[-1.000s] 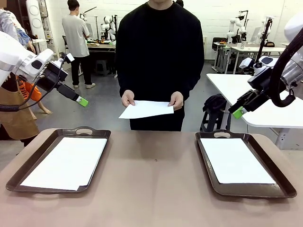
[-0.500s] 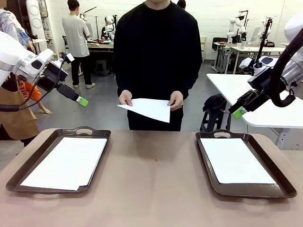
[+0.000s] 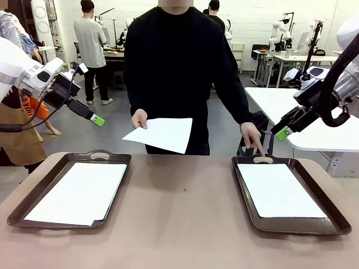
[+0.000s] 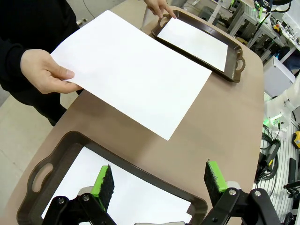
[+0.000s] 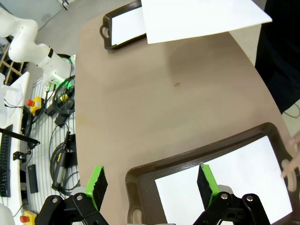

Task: Sort the A4 documents.
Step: Receive the A4 Paper.

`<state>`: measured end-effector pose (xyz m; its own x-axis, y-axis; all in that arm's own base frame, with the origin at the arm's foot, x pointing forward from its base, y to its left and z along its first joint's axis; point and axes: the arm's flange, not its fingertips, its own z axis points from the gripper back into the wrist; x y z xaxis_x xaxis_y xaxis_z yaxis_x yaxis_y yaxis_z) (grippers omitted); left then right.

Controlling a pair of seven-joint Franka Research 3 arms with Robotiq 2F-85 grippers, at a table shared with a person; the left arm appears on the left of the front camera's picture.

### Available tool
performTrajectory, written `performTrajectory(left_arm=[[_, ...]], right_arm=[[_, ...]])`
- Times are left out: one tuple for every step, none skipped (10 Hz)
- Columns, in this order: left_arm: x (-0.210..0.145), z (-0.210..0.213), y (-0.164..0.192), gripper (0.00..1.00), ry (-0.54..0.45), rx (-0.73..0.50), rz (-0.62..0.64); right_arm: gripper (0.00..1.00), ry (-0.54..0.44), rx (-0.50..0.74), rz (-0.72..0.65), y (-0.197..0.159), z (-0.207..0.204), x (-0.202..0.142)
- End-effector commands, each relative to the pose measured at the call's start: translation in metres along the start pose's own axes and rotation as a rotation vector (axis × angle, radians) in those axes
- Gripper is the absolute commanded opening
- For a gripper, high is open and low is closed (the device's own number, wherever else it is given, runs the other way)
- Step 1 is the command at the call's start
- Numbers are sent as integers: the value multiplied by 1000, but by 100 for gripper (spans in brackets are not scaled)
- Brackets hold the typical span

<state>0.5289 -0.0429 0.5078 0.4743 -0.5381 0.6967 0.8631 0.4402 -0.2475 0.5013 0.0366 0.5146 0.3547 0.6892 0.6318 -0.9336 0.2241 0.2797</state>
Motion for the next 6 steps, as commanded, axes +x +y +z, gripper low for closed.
performTrajectory(left_arm=[[0,-1,0,100,1,-1,-1],[0,-1,0,100,1,-1,-1],[0,-1,0,100,1,-1,-1],[0,-1,0,100,1,-1,-1],[0,-1,0,100,1,-1,-1],[0,-1,0,100,1,-1,-1]], right_arm=[[100,3,-6,8,0,-2,0],[100,3,-6,8,0,-2,0],[100,3,-6,8,0,-2,0],[100,3,-6,8,0,-2,0],[100,3,-6,8,0,-2,0],[100,3,-6,8,0,-2,0]])
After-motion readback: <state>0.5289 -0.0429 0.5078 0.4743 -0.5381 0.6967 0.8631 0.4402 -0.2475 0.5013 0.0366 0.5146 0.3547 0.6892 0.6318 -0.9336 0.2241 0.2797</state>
